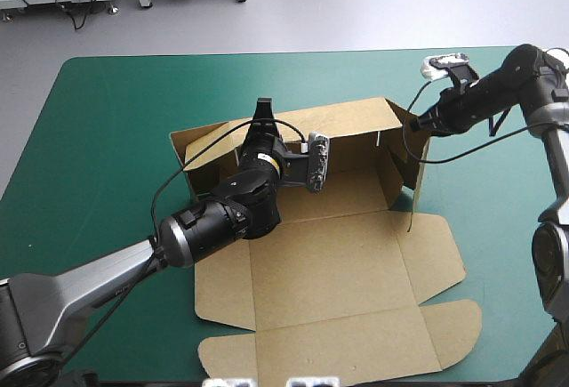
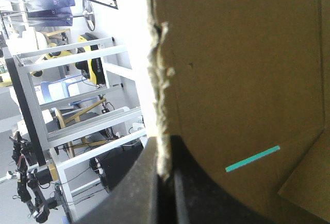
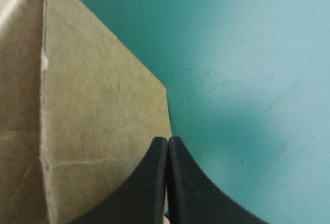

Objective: Fold the box

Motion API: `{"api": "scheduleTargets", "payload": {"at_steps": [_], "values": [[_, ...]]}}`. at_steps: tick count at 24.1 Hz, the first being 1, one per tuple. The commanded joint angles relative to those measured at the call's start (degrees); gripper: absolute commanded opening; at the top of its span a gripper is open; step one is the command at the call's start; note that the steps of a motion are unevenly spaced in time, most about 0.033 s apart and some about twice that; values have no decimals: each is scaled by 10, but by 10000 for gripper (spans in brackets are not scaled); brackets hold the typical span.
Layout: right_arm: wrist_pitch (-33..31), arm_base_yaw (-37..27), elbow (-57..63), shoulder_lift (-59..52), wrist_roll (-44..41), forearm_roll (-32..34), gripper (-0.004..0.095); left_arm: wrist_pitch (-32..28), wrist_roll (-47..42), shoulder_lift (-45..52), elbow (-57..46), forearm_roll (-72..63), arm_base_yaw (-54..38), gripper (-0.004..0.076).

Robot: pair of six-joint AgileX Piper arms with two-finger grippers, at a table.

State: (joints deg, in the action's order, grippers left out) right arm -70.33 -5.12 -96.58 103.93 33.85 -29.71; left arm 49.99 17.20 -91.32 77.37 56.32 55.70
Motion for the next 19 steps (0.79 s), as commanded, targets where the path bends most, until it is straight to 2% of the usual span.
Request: {"api": "scheduleTargets", "payload": {"at_steps": [1,5,9,14,19], "values": [[72,-3,78,-64,48,-52,-17,-16,-16,17,16,12,9,-10],[198,-4,210,-114,103,-85,-17,-14,-17,17,16,12,9,-10],[274,-18,307,-143,211,-194,-17,-13,-17,17,16,12,9,-10],[293,-42,375,-175,329,-288,-17,-13,-17,17,16,12,9,-10],[302,-43,381,-198,390,-299,-16,-13,-17,17,16,12,9,-10]]}}
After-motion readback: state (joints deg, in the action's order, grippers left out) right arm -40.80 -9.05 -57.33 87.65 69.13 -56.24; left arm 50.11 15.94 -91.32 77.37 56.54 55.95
